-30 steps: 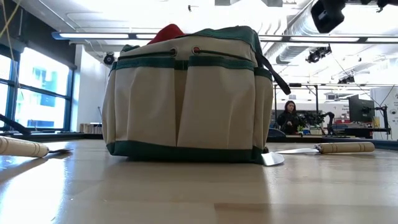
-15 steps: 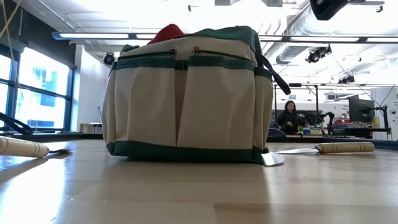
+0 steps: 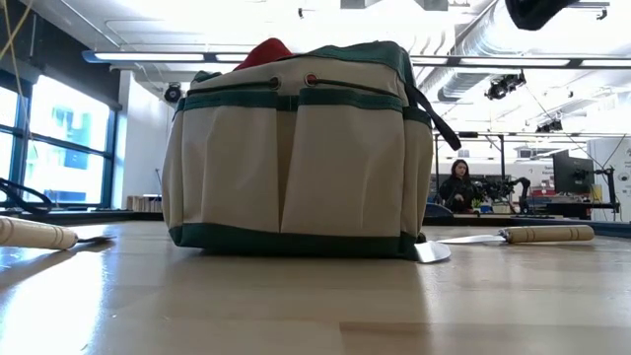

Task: Pick & Place Garden tools in Gardening bag
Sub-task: Put the green shear scissors into the green gardening bag

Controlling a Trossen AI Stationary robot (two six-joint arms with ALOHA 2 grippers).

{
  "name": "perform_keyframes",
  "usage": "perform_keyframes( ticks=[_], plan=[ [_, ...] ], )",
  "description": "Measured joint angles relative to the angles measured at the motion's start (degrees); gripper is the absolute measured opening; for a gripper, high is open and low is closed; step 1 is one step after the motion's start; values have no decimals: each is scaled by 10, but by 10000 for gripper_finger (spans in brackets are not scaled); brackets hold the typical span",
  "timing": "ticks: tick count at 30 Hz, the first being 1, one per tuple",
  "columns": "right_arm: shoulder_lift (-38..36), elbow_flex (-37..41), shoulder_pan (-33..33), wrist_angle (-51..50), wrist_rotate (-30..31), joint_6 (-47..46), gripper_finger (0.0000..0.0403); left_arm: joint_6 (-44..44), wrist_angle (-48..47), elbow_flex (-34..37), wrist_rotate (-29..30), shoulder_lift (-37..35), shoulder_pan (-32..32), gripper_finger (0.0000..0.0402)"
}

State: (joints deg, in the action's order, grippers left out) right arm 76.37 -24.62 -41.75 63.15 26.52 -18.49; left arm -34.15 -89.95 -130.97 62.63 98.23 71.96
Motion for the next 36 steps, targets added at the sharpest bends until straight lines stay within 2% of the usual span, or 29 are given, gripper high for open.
perform_keyframes(
  ticks=[5,11,15,20,23,28,32,36],
  plan=[
    [62,-13,-24,61,36,-22,240,-57,-1,70,76,-2,56,41],
    [91,-50,-38,66,36,-27,240,-155,0,185,145,-16,83,41],
    [94,-69,-49,60,34,-24,240,-252,-2,285,152,-43,82,41],
    [94,-84,-64,43,34,-26,240,-312,-1,373,146,-86,82,41],
    [94,-86,-76,42,39,-28,240,-318,-1,393,153,-117,82,41],
    [94,-86,-95,27,87,-27,240,-305,-2,408,141,-146,54,41],
    [94,-86,-96,13,95,-27,240,-260,13,409,112,-153,8,41],
    [94,-86,-92,1,95,-27,240,-175,59,409,73,-158,-35,41]
  ],
)
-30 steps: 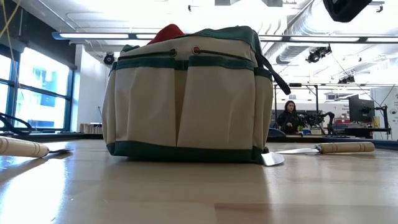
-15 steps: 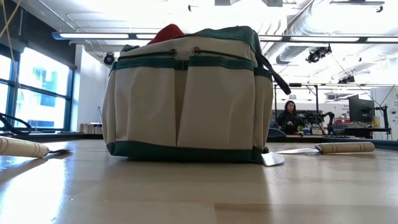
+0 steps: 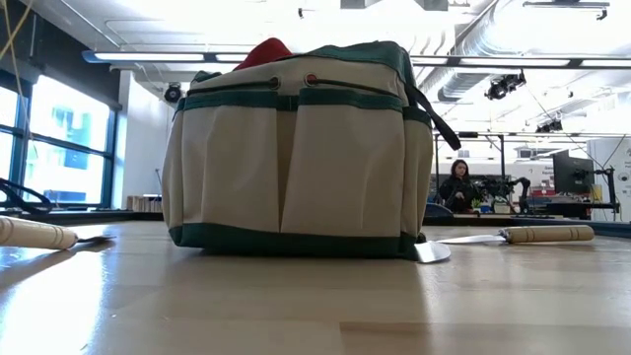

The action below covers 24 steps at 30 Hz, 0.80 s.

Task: Pick & Place Garden tools in Gardening bag
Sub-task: Put the green shear scissors into the green gardening bag

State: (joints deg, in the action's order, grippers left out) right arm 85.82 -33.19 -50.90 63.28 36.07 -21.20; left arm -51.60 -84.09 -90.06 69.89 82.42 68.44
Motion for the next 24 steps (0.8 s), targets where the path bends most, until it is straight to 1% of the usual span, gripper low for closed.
perform_keyframes(
  ticks=[2,7,13,17,19,21,24],
  plan=[
    [0,0,1,-1,1,0,240,42,27,0,-25,-4,-14,41],
    [0,0,0,-2,0,-1,240,144,91,0,-45,-28,-49,41],
    [0,0,-10,-2,0,-2,240,249,177,0,-45,-65,-55,41],
    [0,0,-12,-2,0,-2,240,318,233,8,-62,-78,-80,41],
    [0,0,-12,-1,0,-2,240,360,275,27,-86,-89,-100,41],
    [0,0,-12,-1,0,-2,240,404,328,54,-126,-101,-130,41],
    [0,0,-12,-1,0,-13,240,479,412,109,-213,-128,-177,41]
  ],
)
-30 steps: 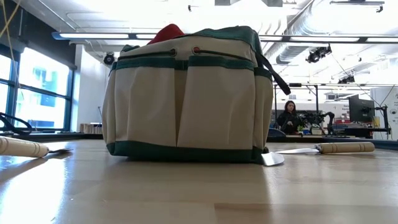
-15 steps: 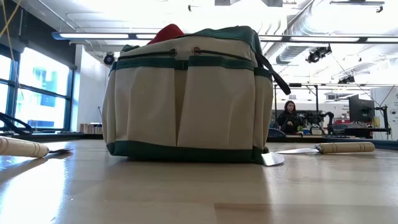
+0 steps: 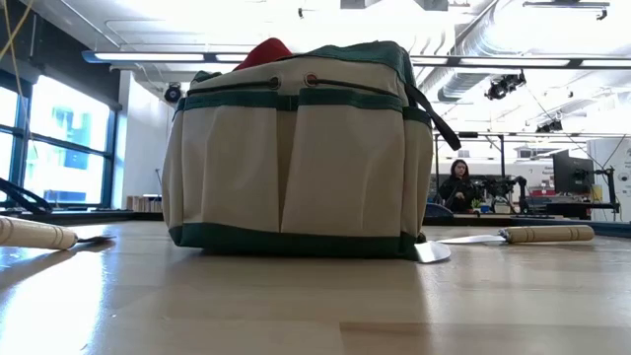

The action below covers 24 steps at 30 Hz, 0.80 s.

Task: Pick & Place Garden tools in Gardening bag
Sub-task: Put the green shear scissors into the green gardening bag

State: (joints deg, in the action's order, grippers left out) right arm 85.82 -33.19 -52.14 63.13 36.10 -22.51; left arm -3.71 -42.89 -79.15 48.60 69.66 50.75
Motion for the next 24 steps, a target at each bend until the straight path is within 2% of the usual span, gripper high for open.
perform_keyframes(
  ticks=[4,8,14,19,24],
  plan=[
    [2,0,-1,1,0,-13,240,67,95,84,-87,-52,-45,41],
    [17,0,-1,1,0,-17,240,70,183,178,-126,-127,-76,41],
    [35,0,3,1,0,-19,240,126,357,312,-198,-224,-104,41],
    [35,0,17,4,0,-17,240,123,390,385,-231,-262,-149,41],
    [35,0,40,4,-4,-13,240,125,503,462,-313,-278,-207,41]
  ],
)
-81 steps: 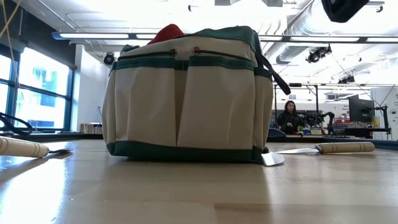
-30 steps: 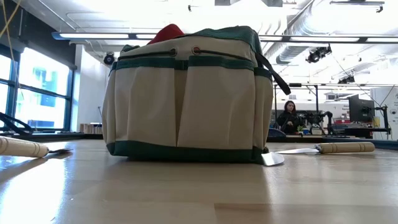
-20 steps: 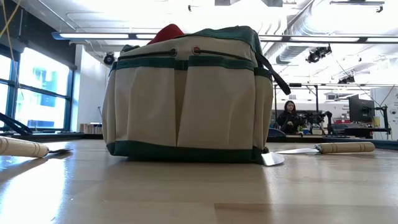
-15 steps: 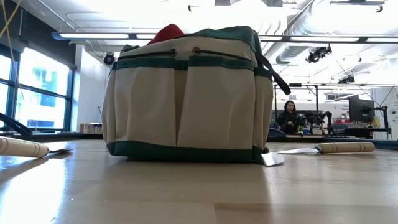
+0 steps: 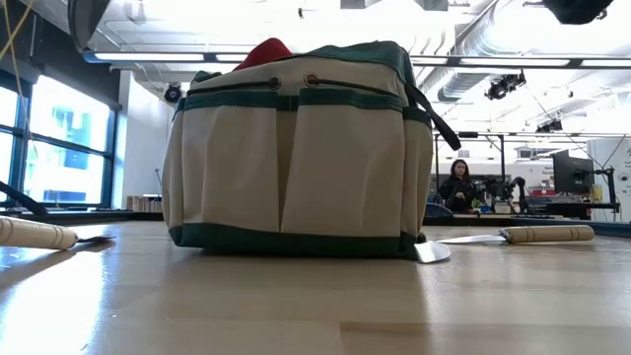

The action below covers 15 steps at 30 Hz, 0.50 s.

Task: Pick & Place Garden tools in Gardening bag
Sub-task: Put the green shear scissors into the green gardening bag

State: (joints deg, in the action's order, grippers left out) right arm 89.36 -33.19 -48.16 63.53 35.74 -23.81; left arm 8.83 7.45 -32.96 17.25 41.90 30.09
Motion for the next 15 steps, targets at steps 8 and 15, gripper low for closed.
perform_keyframes(
  ticks=[8,15],
  plan=[
    [0,0,31,-2,-47,0,240,-14,165,118,-54,0,-76,41],
    [0,0,30,-3,-48,0,240,-16,262,160,-75,1,-91,41]
  ],
)
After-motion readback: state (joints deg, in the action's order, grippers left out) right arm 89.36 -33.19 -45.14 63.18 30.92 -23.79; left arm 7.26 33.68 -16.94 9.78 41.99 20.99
